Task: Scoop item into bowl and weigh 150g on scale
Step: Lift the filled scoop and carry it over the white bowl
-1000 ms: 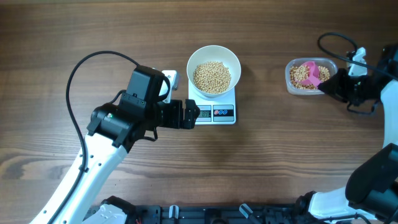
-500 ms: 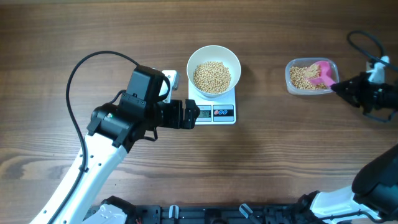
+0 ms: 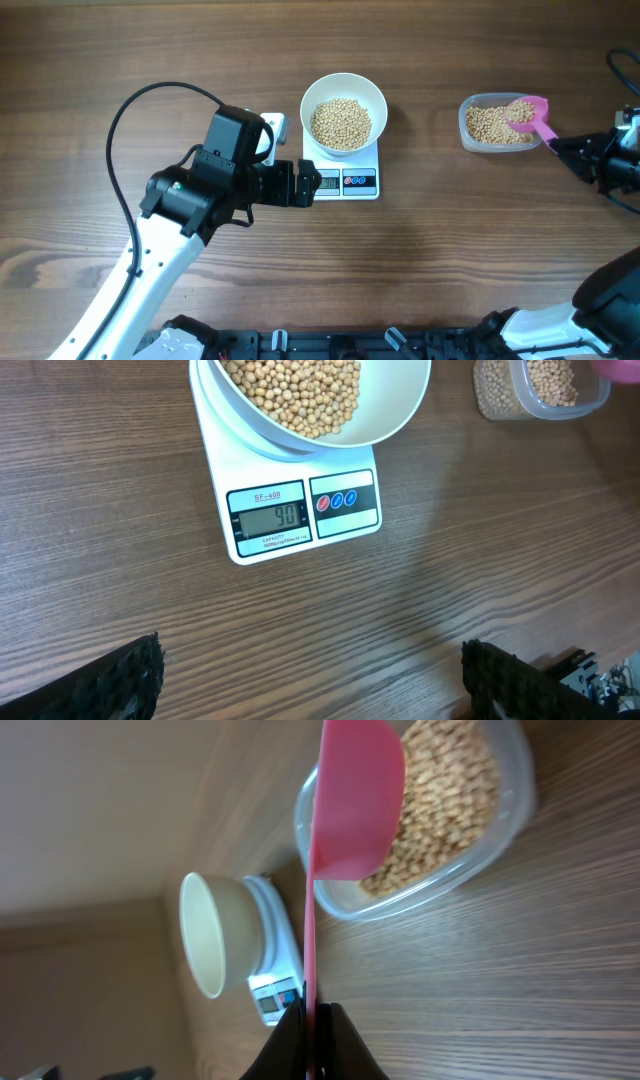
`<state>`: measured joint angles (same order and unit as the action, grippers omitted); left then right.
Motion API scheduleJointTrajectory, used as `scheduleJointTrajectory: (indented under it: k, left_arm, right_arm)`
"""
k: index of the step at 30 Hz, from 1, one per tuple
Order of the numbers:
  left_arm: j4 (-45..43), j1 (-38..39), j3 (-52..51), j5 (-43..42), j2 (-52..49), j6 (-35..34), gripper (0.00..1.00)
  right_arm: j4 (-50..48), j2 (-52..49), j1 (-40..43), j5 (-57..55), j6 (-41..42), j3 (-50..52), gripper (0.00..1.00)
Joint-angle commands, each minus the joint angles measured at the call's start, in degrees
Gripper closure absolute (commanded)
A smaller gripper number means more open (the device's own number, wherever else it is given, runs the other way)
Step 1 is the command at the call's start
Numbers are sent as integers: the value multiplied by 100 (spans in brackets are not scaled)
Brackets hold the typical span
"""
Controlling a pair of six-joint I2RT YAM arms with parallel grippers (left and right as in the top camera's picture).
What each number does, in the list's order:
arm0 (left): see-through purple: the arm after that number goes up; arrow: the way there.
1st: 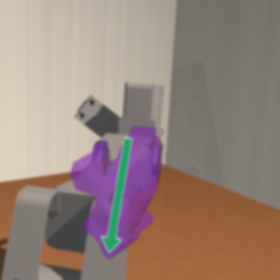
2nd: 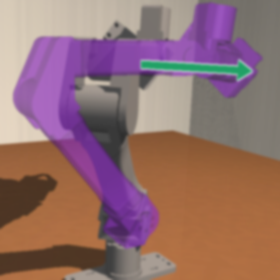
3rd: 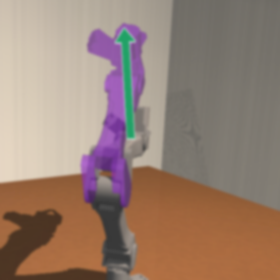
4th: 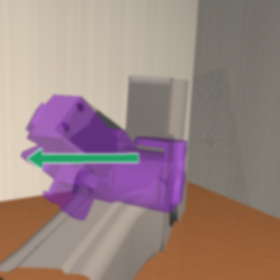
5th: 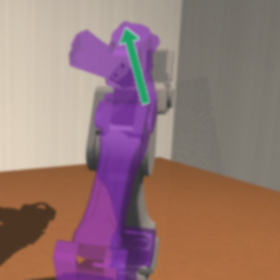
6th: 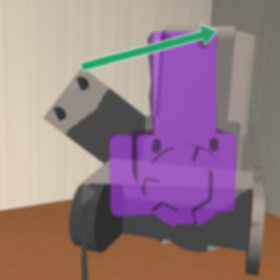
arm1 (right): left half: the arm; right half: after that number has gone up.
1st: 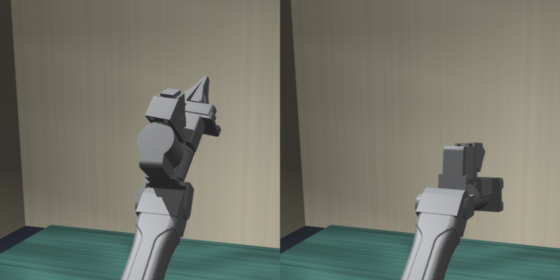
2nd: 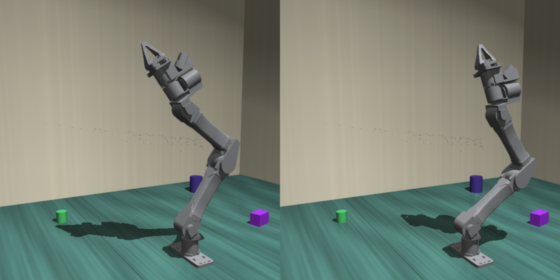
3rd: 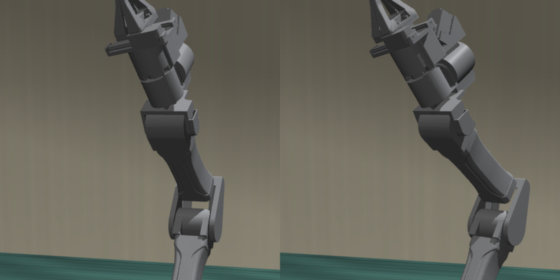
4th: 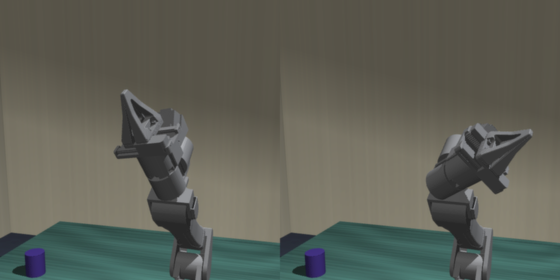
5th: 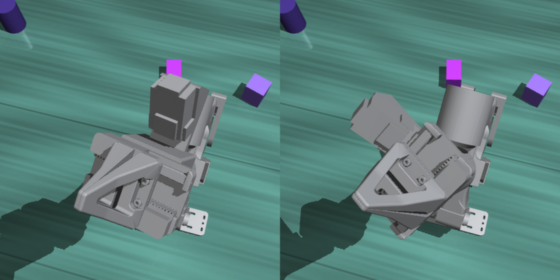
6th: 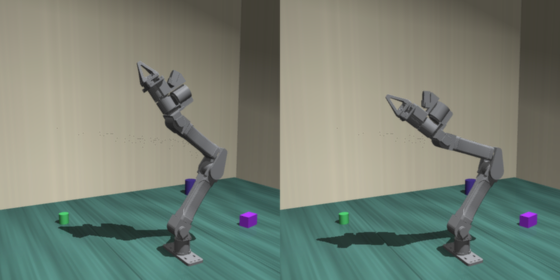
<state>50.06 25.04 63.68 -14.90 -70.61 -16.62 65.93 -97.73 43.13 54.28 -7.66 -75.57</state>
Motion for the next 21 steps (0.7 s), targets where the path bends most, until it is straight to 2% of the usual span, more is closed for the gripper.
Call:
scheduleJointTrajectory:
  k: [1, 11, 21]
  left_arm:
    - [-13, 26, -22, -50, -24, 120, 0]
    - [-13, 26, -22, -50, -24, 120, 0]
    - [-13, 26, -22, -50, -24, 120, 0]
  right_arm:
    - [125, -68, 11, 793, -444, -79, 96]
    - [236, -68, -269, 1930, -422, -81, 96]
    - [234, -68, -1705, 2173, -343, -81, 96]
